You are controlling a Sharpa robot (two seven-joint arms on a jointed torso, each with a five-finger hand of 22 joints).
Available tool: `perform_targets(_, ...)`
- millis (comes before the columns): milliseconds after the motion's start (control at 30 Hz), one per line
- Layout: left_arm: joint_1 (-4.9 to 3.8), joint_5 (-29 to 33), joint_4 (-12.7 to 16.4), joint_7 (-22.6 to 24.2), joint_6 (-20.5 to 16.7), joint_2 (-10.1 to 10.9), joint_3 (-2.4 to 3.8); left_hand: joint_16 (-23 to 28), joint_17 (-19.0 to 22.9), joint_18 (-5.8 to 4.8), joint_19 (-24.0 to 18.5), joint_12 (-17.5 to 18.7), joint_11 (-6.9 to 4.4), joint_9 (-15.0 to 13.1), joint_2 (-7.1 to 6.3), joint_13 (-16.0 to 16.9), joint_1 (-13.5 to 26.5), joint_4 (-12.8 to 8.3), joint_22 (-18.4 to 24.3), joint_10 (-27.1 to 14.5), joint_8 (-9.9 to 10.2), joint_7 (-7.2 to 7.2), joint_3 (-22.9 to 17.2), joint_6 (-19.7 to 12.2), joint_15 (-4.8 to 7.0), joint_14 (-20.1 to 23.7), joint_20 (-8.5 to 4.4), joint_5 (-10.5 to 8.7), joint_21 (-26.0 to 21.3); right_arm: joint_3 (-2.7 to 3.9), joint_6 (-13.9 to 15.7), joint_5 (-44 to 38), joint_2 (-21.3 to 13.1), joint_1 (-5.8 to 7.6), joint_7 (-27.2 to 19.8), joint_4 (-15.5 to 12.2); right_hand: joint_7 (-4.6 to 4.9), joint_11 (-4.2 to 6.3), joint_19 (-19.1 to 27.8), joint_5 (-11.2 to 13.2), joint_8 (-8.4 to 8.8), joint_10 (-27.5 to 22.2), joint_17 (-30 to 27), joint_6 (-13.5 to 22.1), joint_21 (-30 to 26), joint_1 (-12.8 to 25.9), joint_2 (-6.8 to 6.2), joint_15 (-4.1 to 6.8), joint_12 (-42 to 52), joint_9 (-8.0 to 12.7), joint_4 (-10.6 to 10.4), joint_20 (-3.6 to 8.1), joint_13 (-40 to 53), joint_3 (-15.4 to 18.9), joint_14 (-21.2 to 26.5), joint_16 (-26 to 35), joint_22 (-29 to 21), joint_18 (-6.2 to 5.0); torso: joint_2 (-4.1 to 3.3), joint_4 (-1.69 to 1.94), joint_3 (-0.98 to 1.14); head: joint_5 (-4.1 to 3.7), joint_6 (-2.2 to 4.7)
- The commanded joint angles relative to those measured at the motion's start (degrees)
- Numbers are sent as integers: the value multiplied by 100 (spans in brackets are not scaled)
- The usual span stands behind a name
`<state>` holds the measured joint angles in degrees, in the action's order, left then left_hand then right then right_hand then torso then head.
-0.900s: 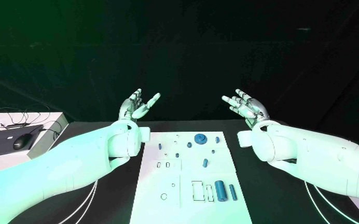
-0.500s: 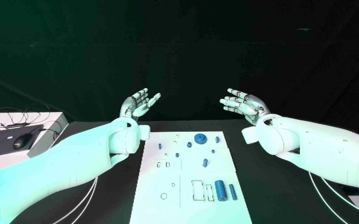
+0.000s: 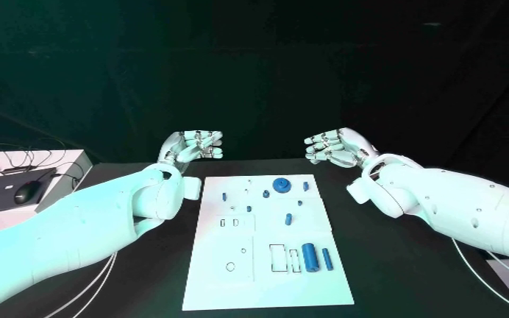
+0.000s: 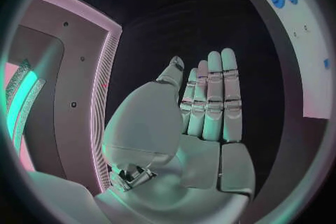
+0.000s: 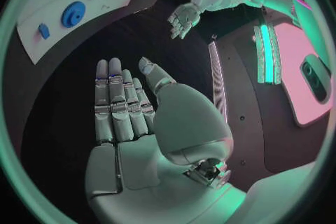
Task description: Assemble the parts on the task board
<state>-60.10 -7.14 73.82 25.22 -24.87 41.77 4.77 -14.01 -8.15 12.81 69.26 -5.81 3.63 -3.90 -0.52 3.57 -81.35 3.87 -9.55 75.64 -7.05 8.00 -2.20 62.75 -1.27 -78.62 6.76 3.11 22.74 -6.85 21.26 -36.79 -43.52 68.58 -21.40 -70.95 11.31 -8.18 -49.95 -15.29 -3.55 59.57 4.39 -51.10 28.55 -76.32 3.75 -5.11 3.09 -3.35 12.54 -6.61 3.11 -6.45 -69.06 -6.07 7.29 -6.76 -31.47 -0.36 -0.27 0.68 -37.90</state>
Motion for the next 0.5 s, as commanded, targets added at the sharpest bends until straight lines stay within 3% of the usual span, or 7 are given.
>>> perform_targets(33, 36, -371, 242, -40, 393, 132, 2, -146, -183, -169, 183, 55, -120, 11, 25, -1, -47, -112, -117, 338, 115, -54, 18, 144, 105, -244, -219, -28, 214, 9, 39, -1413, 21, -10, 357, -36, -267, 453, -1121, -47, -24, 1442, 411, -1160, 1106, -16, -103, 597, 35, -58, 135, 704, 48, -60, -1758, -576, 548, 64, -79, 0, 16, -29, -8)
perform_targets(67, 46, -392, 319, -48, 411, 181, 3, -397, -372, -216, 358, 128, -137, 10, 24, 2, -46, -160, -224, 354, 166, -59, 35, 183, 175, -499, -347, -18, 410, 11, 26, -1563, 26, -12, 423, -45, -298, 500, -1258, -66, -12, 1536, 691, -1209, 1302, 15, -191, 674, 27, -62, 148, 802, 50, -2, -1781, -1117, 662, 81, -94, 0, 14, -37, -5)
perform_targets(133, 67, -447, 538, -76, 461, 313, 8, -1079, -974, -385, 514, 218, -141, 8, 26, -2, -50, -284, -530, 278, 312, -32, 63, 216, 257, -626, -609, 40, 896, 20, 4, -2009, 31, -14, 637, -91, -327, 572, -1420, -157, 1, 1687, 1277, -1268, 1656, 50, -184, 757, 23, -66, 145, 958, 61, -3, -1724, -2201, 895, 131, -141, 16, 3, -53, -1)
perform_targets(167, 73, -470, 605, -84, 472, 351, 12, -1801, -1820, -610, 336, 229, -167, -17, 68, 44, 27, -393, -953, 388, 362, -63, 98, 357, 244, 152, -851, -58, 1479, 25, 1, -2149, 36, -14, 711, -105, -347, 619, -1500, -180, 2, 1713, 1544, -1275, 1844, 58, -217, 801, 20, -68, 170, 1020, 67, -9, -1686, -2645, 1027, 141, -157, 22, 1, -58, -2)
perform_targets(233, 85, -526, 762, -113, 493, 439, 25, -2258, -2194, -618, 199, 216, -142, 6, 69, 12, 21, -456, -1117, 306, 332, -51, 98, 243, 289, 38, -883, -42, 1687, 37, 5, -2489, 68, -13, 891, -121, -370, 635, -1532, -284, -7, 1775, 1850, -1318, 2054, 90, -255, 837, 34, -82, 189, 1070, 84, -20, -1708, -3102, 1194, 146, -211, 39, -1, -70, 12)
perform_targets(333, 98, -607, 947, -174, 513, 539, 57, -3230, -3163, -564, 21, 188, -180, -9, 84, 52, 80, -630, -1788, 366, 306, -72, 99, 309, 326, 366, -977, 13, 2611, 49, 1, -2938, 148, -13, 1156, -98, -374, 663, -1594, -372, -1, 1829, 2319, -1291, 2330, 123, -304, 865, 52, -86, 217, 1119, 121, -44, -1672, -3790, 1437, 114, -273, 48, -13, -76, -1)
perform_targets(500, 120, -756, 1212, -274, 547, 666, 131, -3566, -3599, -468, -227, 51, -251, -12, 108, 160, 83, -803, -2256, 477, 310, -118, 22, 368, 357, 490, -975, -44, 3203, 56, 71, -3713, 363, -14, 1596, 5, -287, 488, -1653, -377, 2, 1337, 2689, -1096, 2480, 214, -374, 775, 49, -67, 221, 1084, 61, -72, -1615, -4333, 1611, 33, -382, 75, -50, -96, 12)
